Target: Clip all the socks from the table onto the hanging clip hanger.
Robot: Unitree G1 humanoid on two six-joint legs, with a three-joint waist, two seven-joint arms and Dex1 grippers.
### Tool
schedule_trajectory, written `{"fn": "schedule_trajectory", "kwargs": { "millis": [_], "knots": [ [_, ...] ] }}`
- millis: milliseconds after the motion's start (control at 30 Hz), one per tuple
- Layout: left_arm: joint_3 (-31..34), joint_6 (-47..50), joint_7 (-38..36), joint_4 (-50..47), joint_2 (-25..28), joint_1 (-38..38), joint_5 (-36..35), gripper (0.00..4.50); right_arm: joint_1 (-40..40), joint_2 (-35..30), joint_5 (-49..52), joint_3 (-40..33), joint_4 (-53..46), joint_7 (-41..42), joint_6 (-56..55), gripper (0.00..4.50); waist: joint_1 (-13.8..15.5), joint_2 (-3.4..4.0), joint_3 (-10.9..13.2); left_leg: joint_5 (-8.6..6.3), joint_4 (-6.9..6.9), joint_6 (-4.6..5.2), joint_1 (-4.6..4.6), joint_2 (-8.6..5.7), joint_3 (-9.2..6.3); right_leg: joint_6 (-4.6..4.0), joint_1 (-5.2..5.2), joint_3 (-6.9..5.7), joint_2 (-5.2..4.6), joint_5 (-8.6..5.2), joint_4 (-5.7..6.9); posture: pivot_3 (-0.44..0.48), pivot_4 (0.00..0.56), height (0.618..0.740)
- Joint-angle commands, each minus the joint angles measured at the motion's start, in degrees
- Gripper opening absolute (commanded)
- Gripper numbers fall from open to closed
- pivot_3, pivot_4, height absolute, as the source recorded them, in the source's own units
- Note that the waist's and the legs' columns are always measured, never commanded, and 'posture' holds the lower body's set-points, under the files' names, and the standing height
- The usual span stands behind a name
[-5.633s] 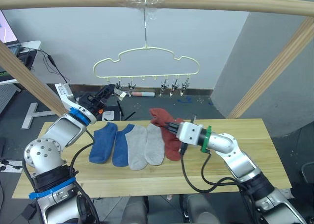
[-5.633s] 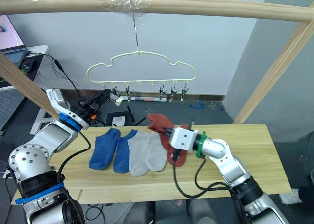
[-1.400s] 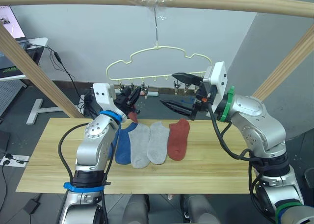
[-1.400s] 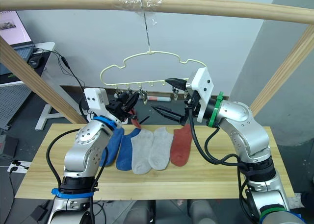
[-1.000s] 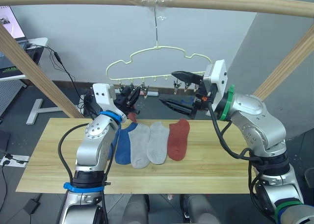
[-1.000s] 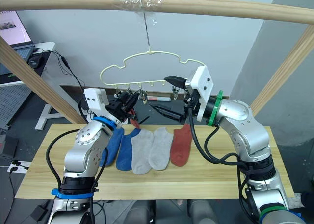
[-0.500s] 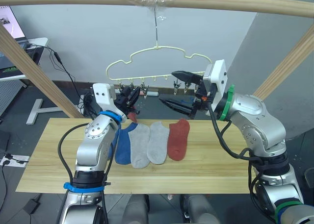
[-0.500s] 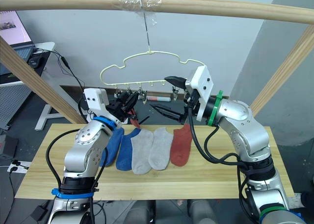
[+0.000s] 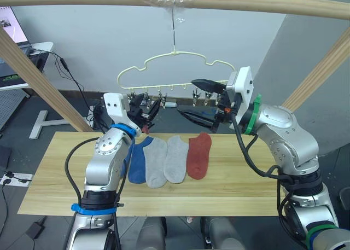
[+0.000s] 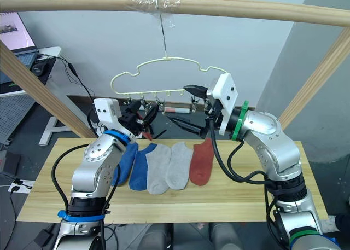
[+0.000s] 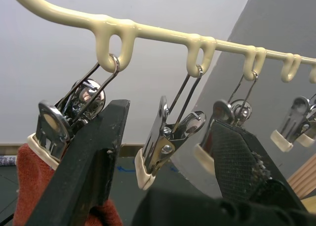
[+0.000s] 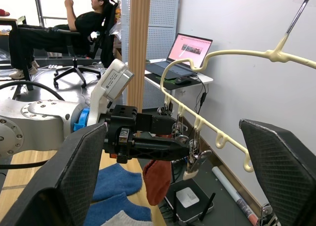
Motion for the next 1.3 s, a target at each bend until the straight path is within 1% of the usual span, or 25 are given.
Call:
{"fn": "schedule_trajectory", "kwargs": {
  "millis": [33, 300, 700, 967, 1300],
  "knots": [
    [0.73, -1.84, 0.34, -2.57, -0.06, -0.77, 0.62, 3.04, -0.60, -0.36, 0.39, -0.38, -1.86, 0.06, -0.69, 4.50, 0.00, 0.00, 0.00, 0.00, 0.00, 0.00, 0.00, 0.00, 0.00, 0.00, 0.00, 0.00, 0.00, 0.00, 0.00, -0.125, 0.234, 0.740],
    [0.07, -3.25, 0.37, -3.16, 0.05, -1.11, 2.40, 3.04, -0.37, -0.40, 0.48, -0.37, -2.16, -0.02, -0.56, 4.50, 0.00, 0.00, 0.00, 0.00, 0.00, 0.00, 0.00, 0.00, 0.00, 0.00, 0.00, 0.00, 0.00, 0.00, 0.00, -0.123, 0.235, 0.740],
    [0.20, -3.30, 0.08, -2.98, -0.30, -1.21, 2.50, 3.04, -0.48, -0.41, 0.39, -0.27, -1.79, 0.13, -0.67, 4.50, -0.01, -0.01, 0.01, 0.00, 0.00, 0.00, 0.00, 0.00, 0.00, 0.00, 0.00, 0.00, 0.00, 0.00, -0.01, -0.124, 0.236, 0.740],
    [-0.25, -4.24, -0.17, -2.10, 0.60, -0.85, 4.54, 3.04, -0.35, -0.43, 0.39, -0.14, -1.81, 0.21, -0.73, 4.50, -0.01, -0.01, 0.01, 0.00, 0.00, 0.00, 0.00, 0.00, 0.00, 0.00, 0.00, 0.00, 0.00, 0.00, -0.01, -0.123, 0.232, 0.740],
    [0.01, -4.21, -0.42, -2.25, 0.19, -0.85, 4.78, 3.04, -0.18, -0.42, 0.49, -0.15, -2.10, 0.11, -0.63, 4.50, -0.02, -0.01, 0.01, 0.00, 0.00, 0.00, 0.00, 0.00, 0.00, 0.00, 0.00, 0.00, 0.00, 0.00, -0.01, -0.123, 0.236, 0.740]
  ]
}}
